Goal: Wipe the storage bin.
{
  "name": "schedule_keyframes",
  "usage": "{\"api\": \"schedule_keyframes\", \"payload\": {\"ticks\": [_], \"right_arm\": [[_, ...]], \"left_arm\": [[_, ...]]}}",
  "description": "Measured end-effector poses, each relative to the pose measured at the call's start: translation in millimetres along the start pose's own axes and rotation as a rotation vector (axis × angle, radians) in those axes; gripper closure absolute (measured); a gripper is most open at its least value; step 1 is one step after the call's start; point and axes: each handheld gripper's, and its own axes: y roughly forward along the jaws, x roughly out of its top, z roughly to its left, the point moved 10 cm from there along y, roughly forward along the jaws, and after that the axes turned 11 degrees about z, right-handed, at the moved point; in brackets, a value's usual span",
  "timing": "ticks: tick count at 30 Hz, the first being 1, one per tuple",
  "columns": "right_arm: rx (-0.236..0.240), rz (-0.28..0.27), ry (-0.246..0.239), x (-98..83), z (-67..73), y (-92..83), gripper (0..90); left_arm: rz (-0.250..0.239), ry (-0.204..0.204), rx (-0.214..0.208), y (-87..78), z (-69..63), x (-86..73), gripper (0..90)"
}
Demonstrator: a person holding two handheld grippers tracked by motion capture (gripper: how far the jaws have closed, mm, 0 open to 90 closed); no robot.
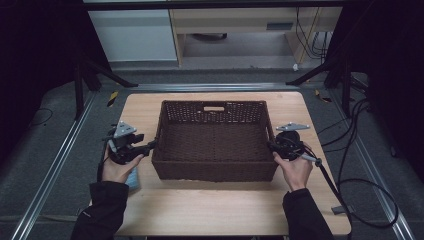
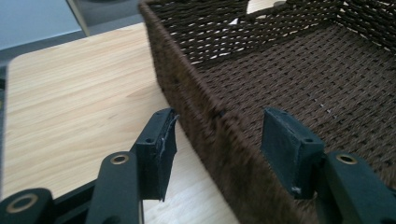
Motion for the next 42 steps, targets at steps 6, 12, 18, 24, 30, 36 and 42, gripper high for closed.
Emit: {"api": "schedule_keyframes", "payload": {"ticks": [6, 12, 18, 24, 30, 36, 42], "right_arm": [[0.009, 0.000, -0.003, 0.0, -0.3, 0.2, 72.4], [0.015, -0.001, 0.005, 0.3, -1.0, 0.0, 70.0], [-0.002, -0.013, -0.003, 2.9, -2.9, -4.7, 60.5], [-0.019, -0.026, -0.022, 5.1, -3.7, -16.0, 53.6], [-0.010, -0.002, -0.037, -2.1, 0.6, -21.5, 64.5], [-0.026, -0.006, -0.019, -0.8, -2.3, -21.7, 75.7], [-0.041, -0.009, -0.016, 3.8, -5.4, -18.0, 77.4]], "left_arm": [[0.054, 0.011, 0.011, 21.6, -3.3, -1.9, 45.7], [0.079, -0.018, -0.039, 31.5, -6.0, -10.3, 57.1], [0.088, -0.014, -0.052, 33.6, -10.5, -17.4, 61.1], [0.095, 0.006, -0.027, 26.5, -19.0, -24.8, 59.7], [0.097, 0.011, -0.019, 21.5, -27.8, -30.0, 57.5], [0.065, -0.022, -0.041, 17.6, -20.8, -20.5, 49.4], [0.012, -0.035, -0.027, 9.3, -6.3, 4.0, 48.7]]}}
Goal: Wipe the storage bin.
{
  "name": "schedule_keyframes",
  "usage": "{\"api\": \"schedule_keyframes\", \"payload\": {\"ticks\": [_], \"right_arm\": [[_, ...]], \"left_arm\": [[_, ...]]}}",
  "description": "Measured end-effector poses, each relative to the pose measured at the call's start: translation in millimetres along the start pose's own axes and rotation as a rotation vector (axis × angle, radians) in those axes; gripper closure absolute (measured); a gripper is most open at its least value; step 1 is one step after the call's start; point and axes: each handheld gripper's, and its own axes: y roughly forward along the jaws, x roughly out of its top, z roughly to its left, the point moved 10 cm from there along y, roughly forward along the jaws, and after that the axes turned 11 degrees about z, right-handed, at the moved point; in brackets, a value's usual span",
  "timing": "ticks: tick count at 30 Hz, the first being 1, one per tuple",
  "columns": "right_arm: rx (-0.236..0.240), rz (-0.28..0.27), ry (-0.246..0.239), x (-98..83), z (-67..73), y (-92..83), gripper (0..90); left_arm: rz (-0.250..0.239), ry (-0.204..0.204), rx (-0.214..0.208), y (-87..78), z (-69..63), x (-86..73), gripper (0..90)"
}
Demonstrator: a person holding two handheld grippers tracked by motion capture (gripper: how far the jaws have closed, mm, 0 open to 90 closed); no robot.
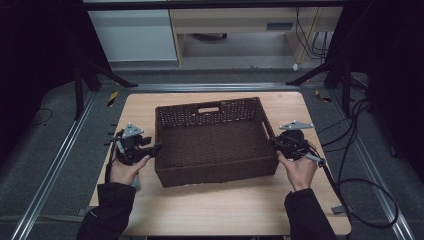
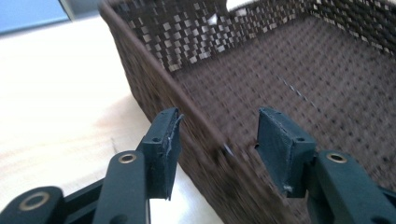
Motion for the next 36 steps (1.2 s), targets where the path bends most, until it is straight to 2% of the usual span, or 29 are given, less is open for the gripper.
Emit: {"api": "schedule_keyframes", "payload": {"ticks": [1, 5, 8, 10, 11, 12, 13, 16, 19, 24, 25, 28, 30, 32, 36], "right_arm": [[0.005, -0.001, 0.006, 0.6, -0.5, 0.6, 77.6], [0.014, -0.009, 0.015, 3.2, -2.7, 2.8, 78.2], [0.014, -0.016, 0.020, 5.5, -4.6, 5.1, 78.9], [0.015, -0.025, 0.027, 7.6, -6.0, 6.8, 79.3], [0.012, -0.027, 0.026, 8.2, -6.5, 7.5, 79.2], [0.014, -0.030, 0.023, 8.8, -6.8, 7.4, 78.5], [0.015, -0.036, 0.020, 9.2, -6.8, 6.4, 77.2], [0.029, -0.062, 0.016, 10.4, -5.8, -2.3, 71.7], [0.027, -0.076, -0.001, 8.9, -3.5, -13.5, 69.8], [0.011, -0.048, -0.014, 2.3, -5.6, -13.0, 74.3], [0.004, -0.044, -0.012, 1.9, -6.7, -11.2, 76.2], [-0.028, -0.038, -0.013, 1.8, -11.9, -6.4, 81.9], [-0.023, -0.042, -0.001, 3.5, -13.5, -4.0, 82.7], [-0.021, -0.046, 0.003, 5.4, -15.2, -2.1, 82.9], [-0.018, -0.057, 0.024, 10.6, -19.0, 2.8, 82.8]], "left_arm": [[-0.008, -0.002, -0.010, 1.5, 1.8, 4.3, 48.8], [0.011, -0.002, 0.006, 12.4, 8.8, 16.2, 50.3], [0.044, 0.009, 0.035, 22.6, 13.1, 17.5, 53.3], [0.058, -0.001, 0.038, 28.6, 16.5, 16.1, 55.5], [0.059, 0.003, 0.055, 30.2, 18.8, 14.7, 57.2], [0.052, 0.000, 0.061, 30.0, 19.9, 13.7, 60.8], [0.040, -0.008, 0.049, 29.5, 20.6, 13.0, 63.2], [0.018, -0.031, 0.021, 27.7, 19.6, 9.6, 64.2], [0.012, -0.023, 0.037, 25.3, 16.3, 6.8, 64.7], [0.014, -0.022, 0.043, 16.9, 6.8, -1.8, 63.9], [0.011, -0.012, 0.052, 14.8, 5.7, -3.4, 63.5], [0.012, -0.007, 0.035, 10.0, 3.3, -4.8, 61.9], [0.007, -0.017, 0.036, 7.7, 7.2, -1.0, 58.2], [0.008, -0.020, 0.053, 9.1, 13.7, 2.8, 56.1], [0.038, -0.039, 0.054, 21.0, 19.1, 2.1, 53.9]]}}
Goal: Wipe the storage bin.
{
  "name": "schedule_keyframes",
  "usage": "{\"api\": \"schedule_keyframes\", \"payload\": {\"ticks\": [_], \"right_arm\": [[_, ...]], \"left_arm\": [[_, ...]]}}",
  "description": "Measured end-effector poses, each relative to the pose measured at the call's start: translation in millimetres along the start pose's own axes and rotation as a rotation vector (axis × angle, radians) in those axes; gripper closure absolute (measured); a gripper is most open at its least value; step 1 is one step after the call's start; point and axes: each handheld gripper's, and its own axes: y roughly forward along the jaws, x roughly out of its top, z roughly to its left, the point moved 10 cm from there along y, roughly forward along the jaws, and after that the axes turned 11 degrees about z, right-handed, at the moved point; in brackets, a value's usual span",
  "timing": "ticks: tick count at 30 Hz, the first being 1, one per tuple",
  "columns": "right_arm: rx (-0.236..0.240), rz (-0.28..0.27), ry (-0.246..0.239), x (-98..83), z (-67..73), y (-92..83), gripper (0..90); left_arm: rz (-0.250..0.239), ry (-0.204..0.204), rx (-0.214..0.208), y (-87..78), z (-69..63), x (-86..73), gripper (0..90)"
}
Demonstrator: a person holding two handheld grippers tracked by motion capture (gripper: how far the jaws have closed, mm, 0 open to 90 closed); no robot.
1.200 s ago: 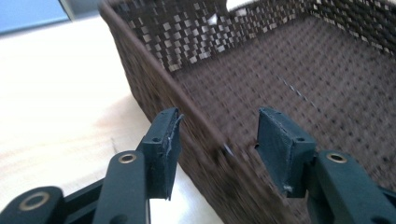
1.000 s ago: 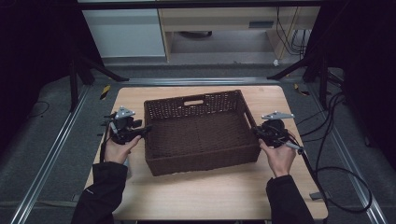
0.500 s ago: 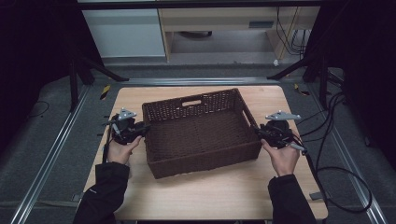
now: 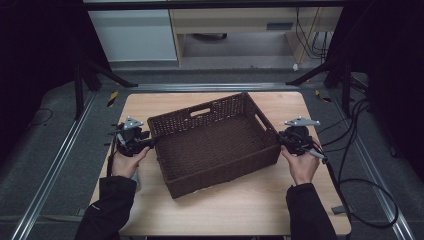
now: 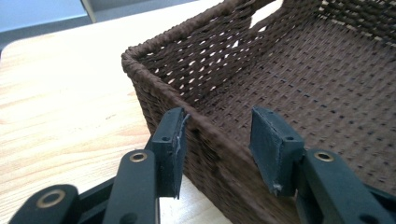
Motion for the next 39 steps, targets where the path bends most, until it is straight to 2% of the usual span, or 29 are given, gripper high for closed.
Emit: {"api": "schedule_keyframes", "payload": {"ticks": [1, 6, 12, 18, 21, 28, 32, 39], "right_arm": [[-0.002, -0.003, 0.002, 1.6, -0.8, 1.2, 82.7], [0.000, -0.004, 0.023, 6.8, -5.5, 4.6, 80.9], [0.002, -0.054, 0.027, 11.3, -4.6, -7.7, 59.9], [0.019, -0.075, 0.003, 8.8, 6.4, -22.4, 46.0], [0.024, -0.077, 0.015, 6.2, 11.4, -26.0, 41.7], [0.047, -0.050, 0.042, 0.2, 22.5, -15.6, 38.8], [0.035, -0.048, 0.048, 0.4, 23.1, -8.0, 38.1], [0.034, -0.045, 0.065, 2.8, 19.7, -2.9, 38.2]], "left_arm": [[-0.009, 0.006, 0.012, 0.9, 0.8, 0.8, 52.5], [-0.007, 0.006, 0.018, 0.9, -3.0, -0.5, 52.3], [-0.007, 0.013, 0.036, -1.9, -7.7, -4.0, 53.3], [-0.030, 0.003, 0.023, -9.8, -15.9, -13.4, 52.6], [-0.038, 0.008, 0.029, -13.7, -20.5, -17.6, 52.1], [-0.047, 0.021, 0.034, -16.7, -24.3, -20.2, 51.4], [-0.049, 0.028, -0.004, -18.3, -21.6, -16.9, 47.7], [-0.076, -0.003, 0.026, -19.6, 5.2, -3.5, 40.0]]}}
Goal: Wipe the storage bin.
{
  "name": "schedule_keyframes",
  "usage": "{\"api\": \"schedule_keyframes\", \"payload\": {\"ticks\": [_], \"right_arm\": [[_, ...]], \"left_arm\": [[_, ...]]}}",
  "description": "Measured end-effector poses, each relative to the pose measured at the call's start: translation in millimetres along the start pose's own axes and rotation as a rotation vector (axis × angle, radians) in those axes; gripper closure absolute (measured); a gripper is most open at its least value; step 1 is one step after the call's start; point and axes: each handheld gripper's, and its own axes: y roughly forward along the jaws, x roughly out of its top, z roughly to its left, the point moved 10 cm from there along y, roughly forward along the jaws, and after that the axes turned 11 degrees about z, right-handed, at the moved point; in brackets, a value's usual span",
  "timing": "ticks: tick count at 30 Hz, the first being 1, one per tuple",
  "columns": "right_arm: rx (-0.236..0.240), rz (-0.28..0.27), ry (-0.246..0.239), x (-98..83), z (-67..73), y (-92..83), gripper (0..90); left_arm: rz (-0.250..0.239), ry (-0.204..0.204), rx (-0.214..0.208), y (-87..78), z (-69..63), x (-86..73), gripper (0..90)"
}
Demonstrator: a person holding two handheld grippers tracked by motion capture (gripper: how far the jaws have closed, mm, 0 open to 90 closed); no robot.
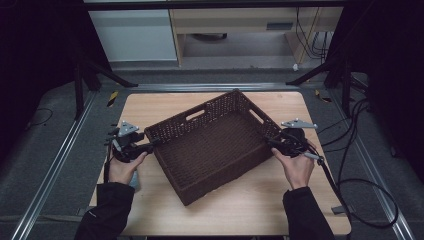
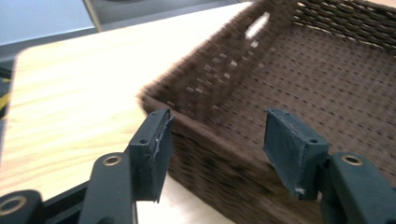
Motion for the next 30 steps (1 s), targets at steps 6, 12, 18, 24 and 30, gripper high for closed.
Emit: {"api": "schedule_keyframes", "payload": {"ticks": [6, 12, 18, 24, 30], "right_arm": [[-0.008, 0.000, 0.005, 4.1, -2.8, 5.3, 38.9], [-0.012, 0.000, -0.002, 7.5, -5.0, 9.4, 39.4], [-0.004, -0.006, -0.007, 9.6, -4.0, 8.1, 41.4], [0.016, -0.037, -0.025, 12.7, 5.5, -5.1, 41.0], [0.043, -0.020, -0.030, 9.9, 18.1, 1.9, 40.0]], "left_arm": [[0.001, 0.015, 0.020, 10.3, 16.8, 11.6, 40.1], [0.034, 0.015, 0.046, 28.2, 30.1, 11.0, 43.2], [0.047, 0.014, -0.014, 32.5, 23.6, 4.1, 58.6], [0.057, 0.032, -0.011, 27.9, 16.2, -0.4, 65.0], [0.052, 0.037, -0.032, 17.1, 6.6, -10.6, 64.0]]}}
